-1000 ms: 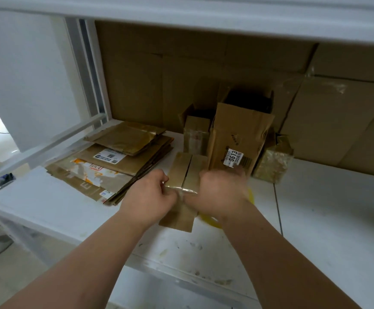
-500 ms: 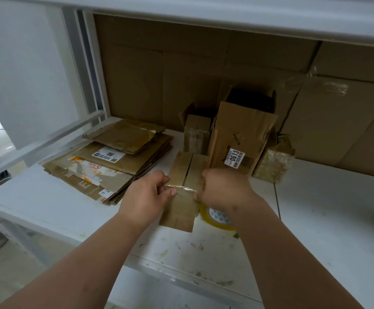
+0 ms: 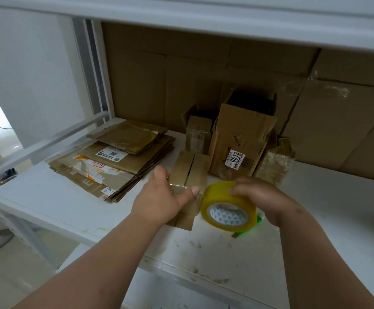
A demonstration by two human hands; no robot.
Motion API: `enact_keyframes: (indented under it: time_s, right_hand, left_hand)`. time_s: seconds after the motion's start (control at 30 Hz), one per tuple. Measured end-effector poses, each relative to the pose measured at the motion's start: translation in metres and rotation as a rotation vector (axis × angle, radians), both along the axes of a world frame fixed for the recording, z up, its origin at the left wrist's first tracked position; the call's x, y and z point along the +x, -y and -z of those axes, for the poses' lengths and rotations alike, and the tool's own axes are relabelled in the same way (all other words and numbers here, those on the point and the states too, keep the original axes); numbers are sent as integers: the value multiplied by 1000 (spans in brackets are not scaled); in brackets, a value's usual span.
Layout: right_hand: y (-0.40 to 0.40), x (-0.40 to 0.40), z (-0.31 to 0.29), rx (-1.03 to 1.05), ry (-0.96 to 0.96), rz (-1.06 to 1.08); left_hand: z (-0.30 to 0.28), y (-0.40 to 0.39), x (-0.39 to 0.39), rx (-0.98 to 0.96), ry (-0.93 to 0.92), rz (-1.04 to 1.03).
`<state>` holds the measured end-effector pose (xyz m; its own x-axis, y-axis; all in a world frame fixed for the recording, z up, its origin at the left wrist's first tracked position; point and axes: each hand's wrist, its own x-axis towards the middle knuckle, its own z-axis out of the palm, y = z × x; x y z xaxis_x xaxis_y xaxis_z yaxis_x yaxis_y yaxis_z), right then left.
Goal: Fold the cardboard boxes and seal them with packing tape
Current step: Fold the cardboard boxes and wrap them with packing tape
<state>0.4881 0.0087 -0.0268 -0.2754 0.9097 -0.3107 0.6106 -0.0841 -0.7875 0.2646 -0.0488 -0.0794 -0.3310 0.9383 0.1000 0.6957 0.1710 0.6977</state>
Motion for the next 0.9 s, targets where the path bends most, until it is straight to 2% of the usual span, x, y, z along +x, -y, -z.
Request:
enact_keyframes:
  time_s: [0.17, 0.23, 0.33, 0.47, 0.6, 0.77, 0.9]
  right_hand:
    - [15, -6, 3, -80, -248, -34]
    - [22, -6, 5, -123, -354, -91]
    - [35, -10, 11, -147, -449, -125]
    - [48, -19, 26, -152, -541, -137]
    - [55, -15, 39, -70, -475, -113]
    - [64, -11, 52, -146, -664, -159]
    - [65, -8, 55, -184, -697, -166]
  left_hand:
    - [-2, -11, 0, -36, 203, -25]
    - [-7, -16, -9, -54, 231, -18]
    - [-15, -19, -19, -61, 73, 27]
    - [-12, -17, -11, 118, -194, 166]
    - [-9, -18, -19, 10, -184, 223]
    - [-17, -21, -25, -44, -251, 270]
    - [-20, -20, -23, -30, -283, 286]
